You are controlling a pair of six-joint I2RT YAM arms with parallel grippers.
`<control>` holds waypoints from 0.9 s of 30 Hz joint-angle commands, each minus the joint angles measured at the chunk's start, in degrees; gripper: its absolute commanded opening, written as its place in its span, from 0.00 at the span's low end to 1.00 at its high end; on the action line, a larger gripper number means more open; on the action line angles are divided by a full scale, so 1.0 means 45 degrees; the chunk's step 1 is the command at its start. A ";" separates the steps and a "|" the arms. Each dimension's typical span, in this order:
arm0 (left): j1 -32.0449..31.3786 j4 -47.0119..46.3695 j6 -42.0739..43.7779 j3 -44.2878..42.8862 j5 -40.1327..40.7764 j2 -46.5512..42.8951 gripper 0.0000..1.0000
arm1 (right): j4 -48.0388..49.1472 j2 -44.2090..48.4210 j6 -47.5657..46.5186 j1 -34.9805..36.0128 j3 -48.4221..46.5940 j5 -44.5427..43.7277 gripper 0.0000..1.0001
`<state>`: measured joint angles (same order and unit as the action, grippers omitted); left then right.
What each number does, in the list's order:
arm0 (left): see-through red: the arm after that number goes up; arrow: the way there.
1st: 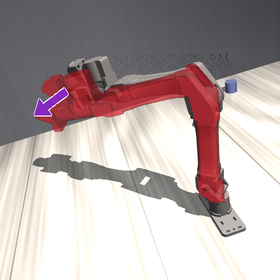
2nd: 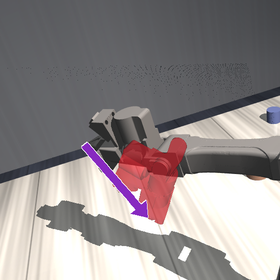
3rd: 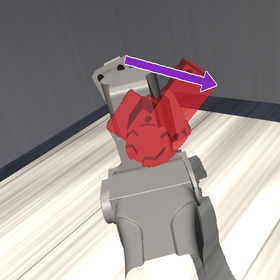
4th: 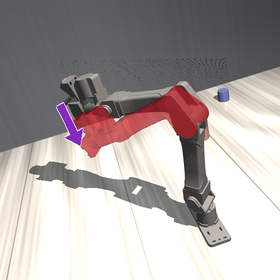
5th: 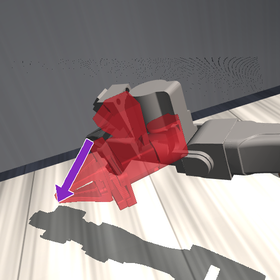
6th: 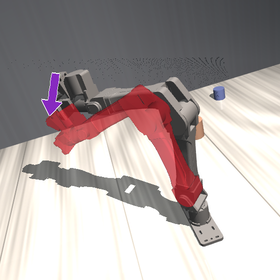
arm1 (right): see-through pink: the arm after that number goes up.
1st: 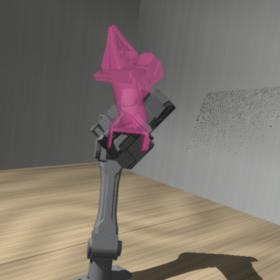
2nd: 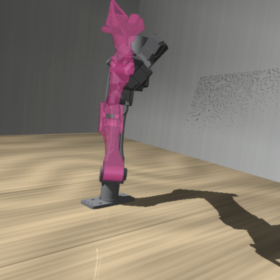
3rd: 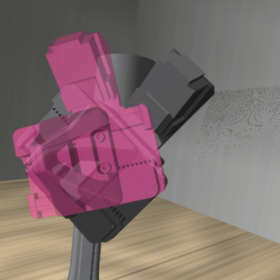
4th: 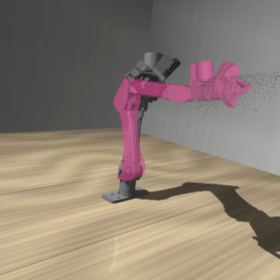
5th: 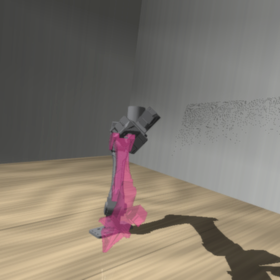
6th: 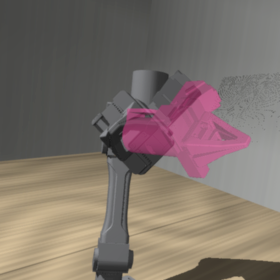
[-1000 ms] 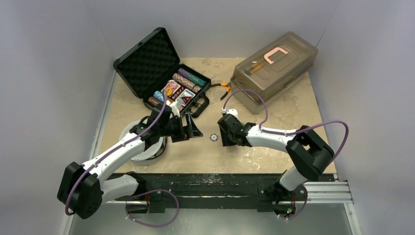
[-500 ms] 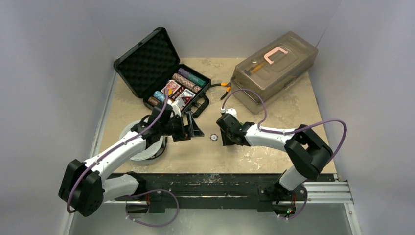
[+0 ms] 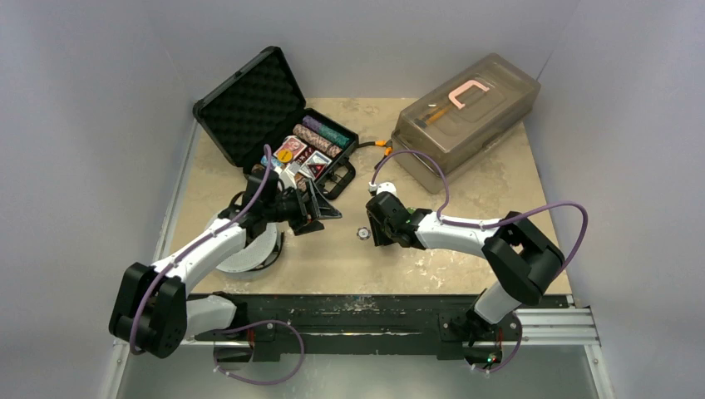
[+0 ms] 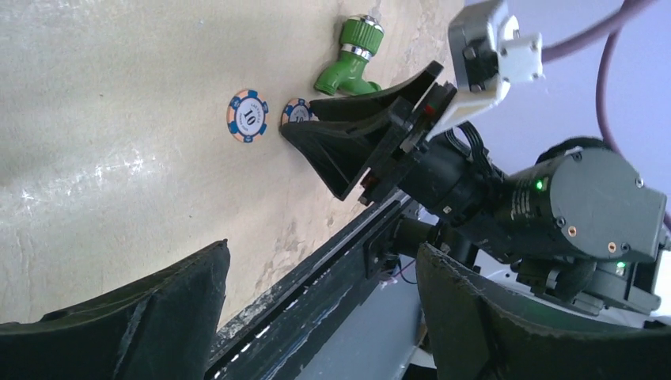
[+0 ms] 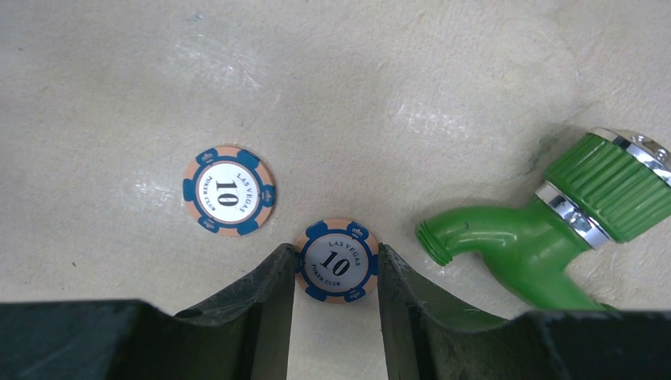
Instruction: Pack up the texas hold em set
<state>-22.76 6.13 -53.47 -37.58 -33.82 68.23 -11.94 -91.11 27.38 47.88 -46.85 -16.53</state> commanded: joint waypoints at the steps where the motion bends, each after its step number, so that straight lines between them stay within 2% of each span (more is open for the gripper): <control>1: 0.0731 -0.1506 -0.0502 -0.0083 -0.1702 0.0889 0.84 | 0.0999 0.0276 -0.0767 0.0049 -0.0057 0.0270 0.28; 6: 0.0841 -0.1715 -0.0352 -0.0631 -0.1995 0.1951 0.84 | 0.1424 0.0355 -0.1394 0.0044 -0.0157 0.0623 0.27; 13: 0.0821 -0.2057 -0.0330 -0.1397 -0.2176 0.3483 0.78 | 0.2428 0.0982 -0.2184 0.0050 0.0114 0.1706 0.26; 27: 0.0684 -0.1873 0.0050 -0.3526 -0.3320 0.5955 0.62 | 0.3606 0.2322 -0.3691 0.0047 0.0507 0.3589 0.24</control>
<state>-19.29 -1.17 -54.85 -49.65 -46.00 93.65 0.58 -82.87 13.80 47.90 -44.60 -3.49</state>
